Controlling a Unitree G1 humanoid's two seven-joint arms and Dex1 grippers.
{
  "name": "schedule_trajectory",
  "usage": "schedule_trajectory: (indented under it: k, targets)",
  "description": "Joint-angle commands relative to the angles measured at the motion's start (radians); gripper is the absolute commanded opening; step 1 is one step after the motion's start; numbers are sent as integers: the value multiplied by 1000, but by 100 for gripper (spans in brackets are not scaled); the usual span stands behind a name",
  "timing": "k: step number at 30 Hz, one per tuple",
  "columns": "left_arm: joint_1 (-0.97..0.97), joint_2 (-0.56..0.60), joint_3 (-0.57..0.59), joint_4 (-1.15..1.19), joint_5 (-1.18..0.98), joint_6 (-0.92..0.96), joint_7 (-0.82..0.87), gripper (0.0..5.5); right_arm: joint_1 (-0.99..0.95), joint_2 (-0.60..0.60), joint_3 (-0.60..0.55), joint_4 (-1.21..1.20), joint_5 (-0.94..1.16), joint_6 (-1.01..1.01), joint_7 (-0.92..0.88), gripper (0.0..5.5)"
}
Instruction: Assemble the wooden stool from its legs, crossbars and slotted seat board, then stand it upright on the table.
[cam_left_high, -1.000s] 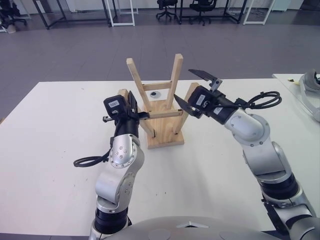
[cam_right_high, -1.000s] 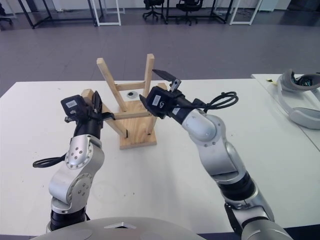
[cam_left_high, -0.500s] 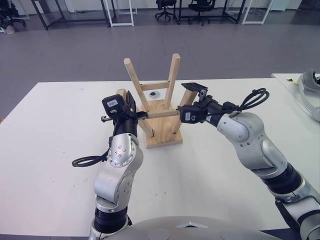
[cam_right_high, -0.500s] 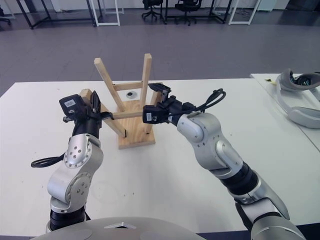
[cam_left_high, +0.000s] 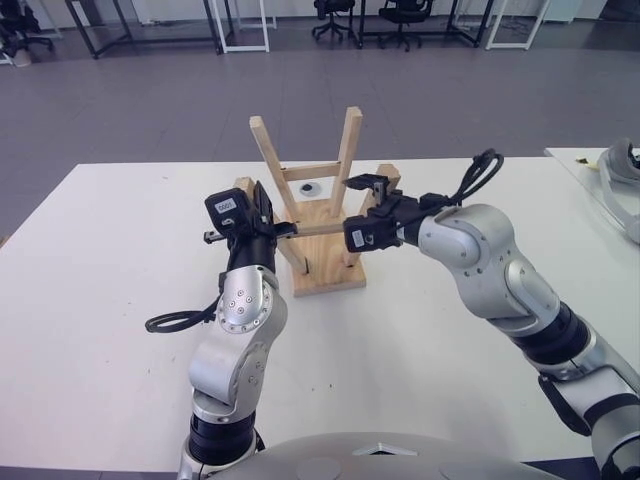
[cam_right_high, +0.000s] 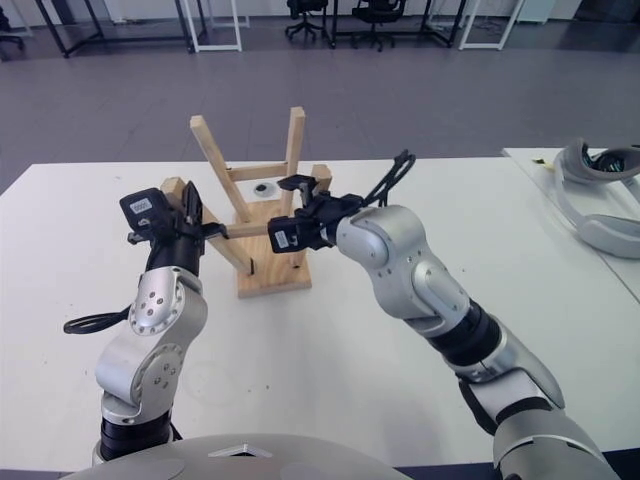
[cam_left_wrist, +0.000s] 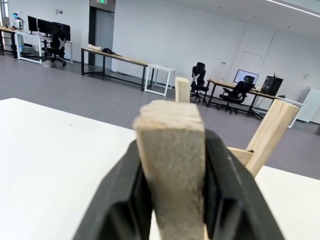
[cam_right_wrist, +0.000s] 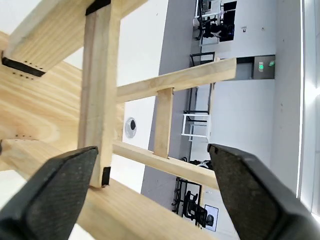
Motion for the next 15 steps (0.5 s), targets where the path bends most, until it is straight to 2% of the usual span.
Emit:
schedule_trajectory:
  k: [1,7,15]
  targets:
    - [77,-122,12,117,-6,41,27,104,-108,41,47,73,-28,-17,90,411]
    - [83,-125,-3,130,-5,16,36,104,-124,45,18,92,-59,10,131,411]
    - [72,-120,-2,133,-1,7,35,104,-106,28,-21,34,-2,62,255,411]
